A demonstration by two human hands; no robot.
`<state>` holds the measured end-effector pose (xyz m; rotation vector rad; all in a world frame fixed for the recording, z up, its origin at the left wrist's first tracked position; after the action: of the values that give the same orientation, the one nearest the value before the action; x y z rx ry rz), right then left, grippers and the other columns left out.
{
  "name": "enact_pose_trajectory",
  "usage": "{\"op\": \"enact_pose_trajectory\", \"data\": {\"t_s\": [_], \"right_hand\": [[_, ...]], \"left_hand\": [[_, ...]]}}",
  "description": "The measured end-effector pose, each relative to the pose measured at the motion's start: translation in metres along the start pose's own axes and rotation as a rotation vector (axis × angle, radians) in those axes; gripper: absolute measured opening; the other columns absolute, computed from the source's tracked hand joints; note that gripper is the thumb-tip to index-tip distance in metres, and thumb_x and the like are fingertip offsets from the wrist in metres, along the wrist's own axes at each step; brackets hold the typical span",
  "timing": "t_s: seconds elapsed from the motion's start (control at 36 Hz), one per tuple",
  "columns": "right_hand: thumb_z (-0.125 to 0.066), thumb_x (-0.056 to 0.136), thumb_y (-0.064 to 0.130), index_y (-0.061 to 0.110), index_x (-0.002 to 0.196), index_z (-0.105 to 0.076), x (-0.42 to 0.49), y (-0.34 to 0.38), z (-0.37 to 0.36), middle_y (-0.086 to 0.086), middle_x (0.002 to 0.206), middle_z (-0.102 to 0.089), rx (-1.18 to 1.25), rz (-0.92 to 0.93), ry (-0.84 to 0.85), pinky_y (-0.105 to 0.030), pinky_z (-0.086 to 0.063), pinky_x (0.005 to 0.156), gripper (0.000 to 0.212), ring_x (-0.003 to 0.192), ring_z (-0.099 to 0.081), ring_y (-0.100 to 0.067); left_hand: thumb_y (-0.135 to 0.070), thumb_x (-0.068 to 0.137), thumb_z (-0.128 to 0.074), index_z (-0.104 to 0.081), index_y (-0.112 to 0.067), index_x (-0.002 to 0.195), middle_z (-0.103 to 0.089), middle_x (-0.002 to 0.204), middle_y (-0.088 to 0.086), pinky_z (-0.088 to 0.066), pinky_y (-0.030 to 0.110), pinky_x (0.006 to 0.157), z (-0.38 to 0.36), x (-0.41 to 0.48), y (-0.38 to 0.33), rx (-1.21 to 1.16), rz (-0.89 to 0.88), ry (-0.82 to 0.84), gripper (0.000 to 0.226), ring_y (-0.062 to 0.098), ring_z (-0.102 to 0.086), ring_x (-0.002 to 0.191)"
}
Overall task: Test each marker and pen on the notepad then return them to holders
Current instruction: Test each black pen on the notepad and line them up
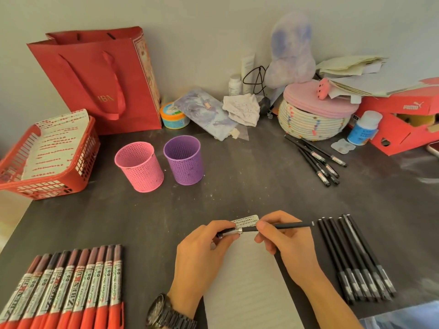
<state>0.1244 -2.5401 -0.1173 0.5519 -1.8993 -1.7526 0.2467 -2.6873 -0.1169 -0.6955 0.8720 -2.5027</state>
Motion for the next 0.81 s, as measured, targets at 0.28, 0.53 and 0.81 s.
{"op": "enact_pose_trajectory", "data": {"t_s": [0.28, 0.53, 0.81], "right_hand": [[-0.074, 0.085, 0.020, 0.012, 0.091, -0.074, 0.001, 0.007, -0.006, -0.010, 0.074, -0.074, -0.100, 0.013, 0.023, -0.020, -0.049, 0.049, 0.010, 0.052, -0.061, -0.011], [-0.062, 0.088, 0.024, 0.011, 0.094, -0.075, 0.001, -0.001, -0.003, -0.017, 0.079, -0.075, 0.054, -0.022, 0.009, -0.026, -0.049, 0.049, 0.020, 0.052, -0.059, -0.023], [-0.065, 0.087, 0.030, 0.007, 0.095, -0.073, 0.000, -0.001, -0.006, -0.009, 0.078, -0.077, -0.071, -0.014, 0.016, -0.022, -0.051, 0.051, 0.025, 0.054, -0.063, -0.017]], "left_hand": [[-0.044, 0.091, -0.059, -0.062, -0.043, 0.121, -0.064, 0.112, -0.031, -0.046, 0.006, 0.083, 0.003, 0.001, -0.009, -0.094, -0.053, -0.016, 0.030, -0.006, -0.062, 0.096], [-0.045, 0.091, -0.058, -0.066, -0.040, 0.117, -0.064, 0.110, -0.032, -0.048, 0.009, 0.083, 0.007, 0.002, -0.015, -0.087, -0.073, -0.038, 0.028, -0.004, -0.063, 0.096], [-0.045, 0.086, -0.065, -0.069, -0.042, 0.114, -0.057, 0.084, -0.037, -0.044, 0.006, 0.069, 0.010, 0.002, -0.013, -0.074, -0.092, -0.066, 0.029, -0.001, -0.060, 0.078]]}}
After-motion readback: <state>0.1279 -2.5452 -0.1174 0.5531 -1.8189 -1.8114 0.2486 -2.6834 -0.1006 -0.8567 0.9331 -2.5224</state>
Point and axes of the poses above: each hand's wrist, its own x-axis towards the middle knuckle, its own z-axis out of the back of the hand, y = z × x, the point moved 10 cm from there along x, towards the middle knuckle
